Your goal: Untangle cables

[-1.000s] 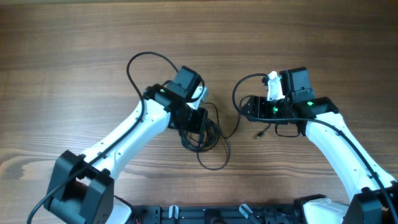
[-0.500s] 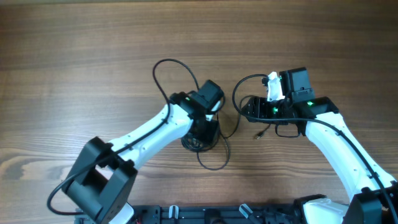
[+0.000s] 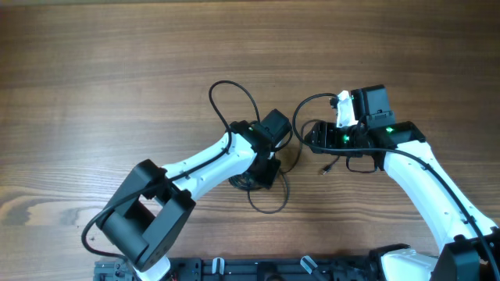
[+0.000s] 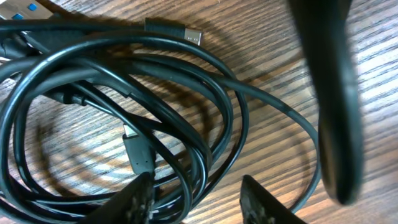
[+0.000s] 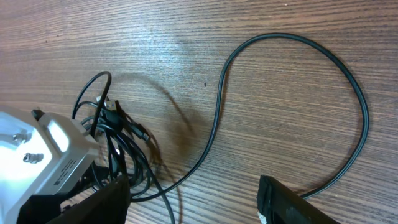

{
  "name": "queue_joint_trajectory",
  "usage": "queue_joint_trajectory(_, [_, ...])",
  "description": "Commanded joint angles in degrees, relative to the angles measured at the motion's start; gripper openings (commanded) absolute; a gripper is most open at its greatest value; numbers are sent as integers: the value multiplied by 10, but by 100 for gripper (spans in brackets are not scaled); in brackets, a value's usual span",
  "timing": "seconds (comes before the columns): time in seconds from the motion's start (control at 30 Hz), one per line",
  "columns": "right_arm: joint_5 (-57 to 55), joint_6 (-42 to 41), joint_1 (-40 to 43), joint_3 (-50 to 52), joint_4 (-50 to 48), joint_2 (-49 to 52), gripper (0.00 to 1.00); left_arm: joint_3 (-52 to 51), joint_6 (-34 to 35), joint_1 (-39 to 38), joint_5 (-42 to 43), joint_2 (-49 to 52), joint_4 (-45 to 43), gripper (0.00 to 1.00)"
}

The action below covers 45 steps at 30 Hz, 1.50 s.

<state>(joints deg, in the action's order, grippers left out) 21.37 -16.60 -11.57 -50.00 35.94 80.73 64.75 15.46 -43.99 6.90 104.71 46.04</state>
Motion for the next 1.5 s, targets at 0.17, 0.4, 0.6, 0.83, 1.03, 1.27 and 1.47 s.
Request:
queue_joint_trajectory(0.17, [-8, -5, -1, 1, 2, 4, 68, 0, 4, -2, -10, 11, -2, 43])
queue_joint_trajectory(0.4, [-8, -5, -1, 1, 2, 4, 68, -4, 5, -4, -10, 11, -5, 43])
queue_joint_trajectory(0.6, [-8, -4, -1, 1, 2, 4, 68, -38, 9, -15, -10, 11, -38, 38])
queue_joint_trajectory(0.83, [-9, -4, -1, 1, 2, 4, 68, -38, 15, -18, -10, 8, -40, 8])
queue_joint_trajectory(1.03, [-8, -3, -1, 1, 2, 4, 68, -7, 17, -1, -10, -28, -8, 4])
queue_joint_trajectory(1.27, [44, 1, -1, 1, 2, 4, 71, -2, 16, 15, 14, -120, -10, 4])
queue_joint_trajectory(1.47, [132, 26, -2, 1, -4, 4, 74, -2, 13, 15, 58, -177, -35, 4])
